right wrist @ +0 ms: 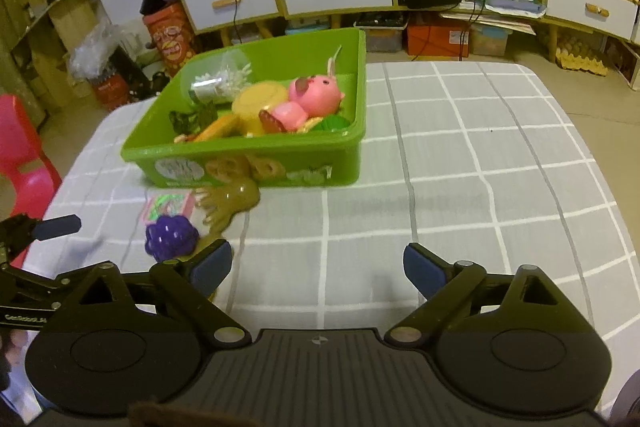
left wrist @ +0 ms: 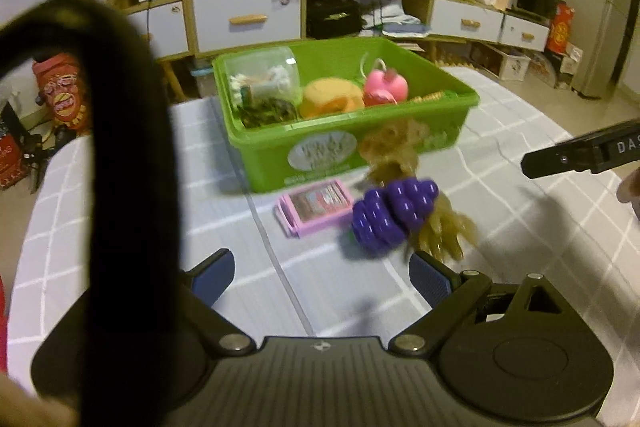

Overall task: Organize rigid objects
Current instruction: 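Withdraw both tools from the bin toward the grapes and octopus toys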

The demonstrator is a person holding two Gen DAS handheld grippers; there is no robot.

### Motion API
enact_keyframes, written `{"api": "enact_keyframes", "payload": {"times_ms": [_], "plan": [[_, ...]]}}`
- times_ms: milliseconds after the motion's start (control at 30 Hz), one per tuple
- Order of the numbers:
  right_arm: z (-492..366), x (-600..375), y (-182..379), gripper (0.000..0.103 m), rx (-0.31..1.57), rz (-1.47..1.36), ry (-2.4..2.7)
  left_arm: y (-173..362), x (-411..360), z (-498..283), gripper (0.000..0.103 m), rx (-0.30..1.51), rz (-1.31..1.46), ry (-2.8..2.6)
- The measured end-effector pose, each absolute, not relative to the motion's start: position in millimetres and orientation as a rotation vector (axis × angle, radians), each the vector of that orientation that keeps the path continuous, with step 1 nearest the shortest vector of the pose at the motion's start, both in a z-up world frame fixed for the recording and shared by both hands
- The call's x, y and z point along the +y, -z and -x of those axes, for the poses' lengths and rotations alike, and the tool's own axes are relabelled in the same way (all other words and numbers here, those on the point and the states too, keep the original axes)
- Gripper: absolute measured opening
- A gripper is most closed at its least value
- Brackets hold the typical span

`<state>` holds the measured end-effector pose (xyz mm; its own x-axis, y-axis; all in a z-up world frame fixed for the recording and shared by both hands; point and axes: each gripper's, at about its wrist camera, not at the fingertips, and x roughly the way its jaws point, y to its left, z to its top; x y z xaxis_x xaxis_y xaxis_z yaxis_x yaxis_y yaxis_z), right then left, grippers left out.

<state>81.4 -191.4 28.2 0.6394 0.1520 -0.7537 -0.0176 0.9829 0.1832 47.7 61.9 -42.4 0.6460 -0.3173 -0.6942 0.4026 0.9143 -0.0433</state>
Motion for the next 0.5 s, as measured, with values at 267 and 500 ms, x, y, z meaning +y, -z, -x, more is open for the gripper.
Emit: {"api": "enact_keyframes", "payload": {"times_ms": [267,500], "plan": [[-68,-177,-11,0.096,0.849,-0.069,-0.141,66,56,-39,0.070,0.785,-0.104,0.429],[-65,-165,-2,0.098,0.827,-0.033,-0.185,70,48,-43,0.070,0.772,-0.087,0.441]]}}
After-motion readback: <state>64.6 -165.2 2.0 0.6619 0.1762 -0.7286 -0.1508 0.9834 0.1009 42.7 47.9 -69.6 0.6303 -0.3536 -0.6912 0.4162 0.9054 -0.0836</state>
